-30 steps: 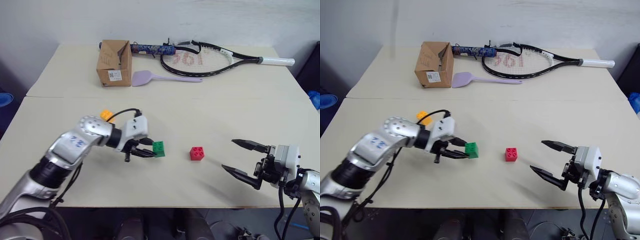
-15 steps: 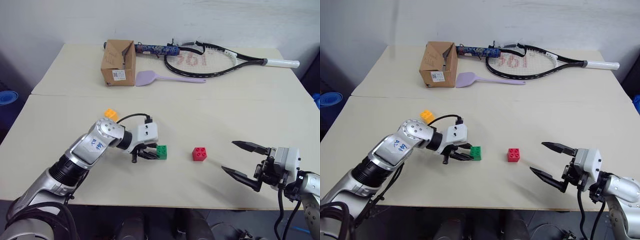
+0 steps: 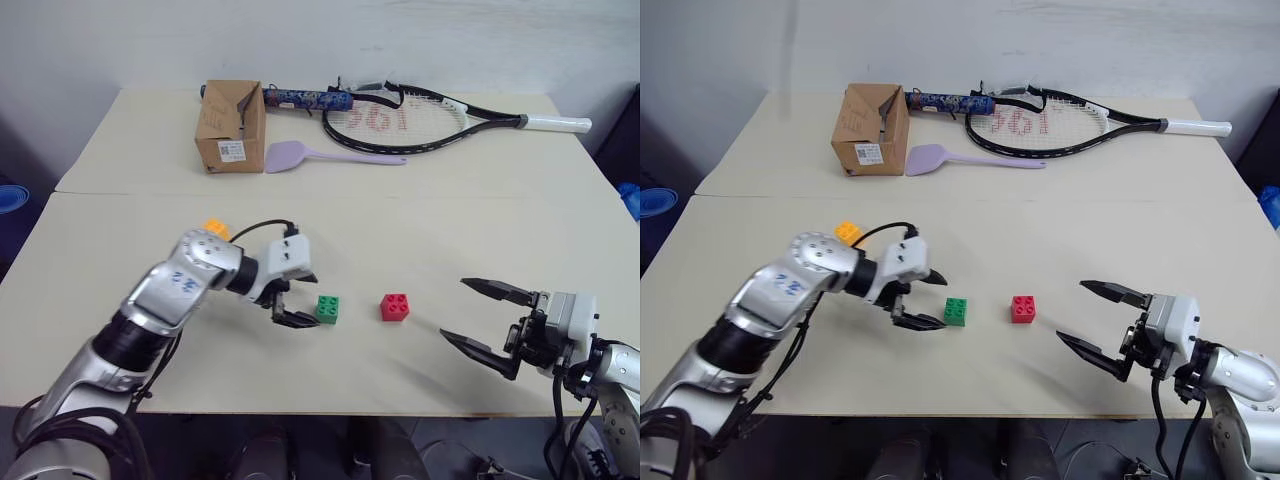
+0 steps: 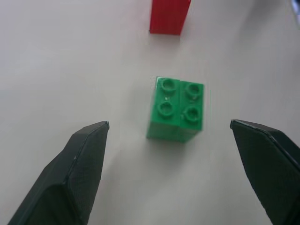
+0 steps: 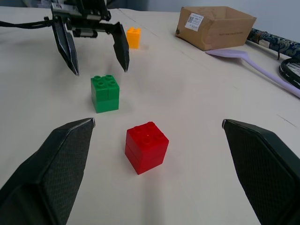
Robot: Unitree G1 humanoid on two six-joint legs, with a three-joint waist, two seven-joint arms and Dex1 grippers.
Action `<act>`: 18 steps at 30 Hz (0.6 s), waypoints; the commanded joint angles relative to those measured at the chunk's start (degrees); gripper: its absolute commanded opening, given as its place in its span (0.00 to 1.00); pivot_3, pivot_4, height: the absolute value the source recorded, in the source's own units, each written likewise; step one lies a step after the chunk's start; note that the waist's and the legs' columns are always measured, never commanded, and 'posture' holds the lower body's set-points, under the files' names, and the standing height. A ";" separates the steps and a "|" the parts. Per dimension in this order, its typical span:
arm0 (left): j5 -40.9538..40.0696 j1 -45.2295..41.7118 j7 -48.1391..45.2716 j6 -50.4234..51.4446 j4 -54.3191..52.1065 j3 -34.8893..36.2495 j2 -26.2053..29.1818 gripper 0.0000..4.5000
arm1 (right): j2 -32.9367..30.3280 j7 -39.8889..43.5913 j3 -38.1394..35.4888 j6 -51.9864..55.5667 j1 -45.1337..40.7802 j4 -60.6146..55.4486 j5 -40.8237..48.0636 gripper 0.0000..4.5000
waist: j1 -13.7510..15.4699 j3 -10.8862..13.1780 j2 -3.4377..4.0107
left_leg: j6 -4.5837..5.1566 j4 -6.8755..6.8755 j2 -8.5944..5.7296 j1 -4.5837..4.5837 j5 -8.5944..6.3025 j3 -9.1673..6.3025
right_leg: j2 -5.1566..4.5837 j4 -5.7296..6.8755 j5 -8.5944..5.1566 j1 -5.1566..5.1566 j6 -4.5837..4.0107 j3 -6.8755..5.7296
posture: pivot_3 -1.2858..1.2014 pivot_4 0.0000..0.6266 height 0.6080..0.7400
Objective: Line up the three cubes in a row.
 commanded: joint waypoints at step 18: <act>-7.97 34.86 3.23 -34.49 31.44 52.20 6.26 0.97 | 4.73 -0.70 4.50 -1.38 -8.70 -0.41 1.95 1.00 | -0.61 -0.04 -0.05 | 0.06 -0.04 -0.12 -0.02 -0.08 -0.16 | -0.53 -0.10 -0.03 0.02 -0.05 -0.38 | 0.52 0.24 1.00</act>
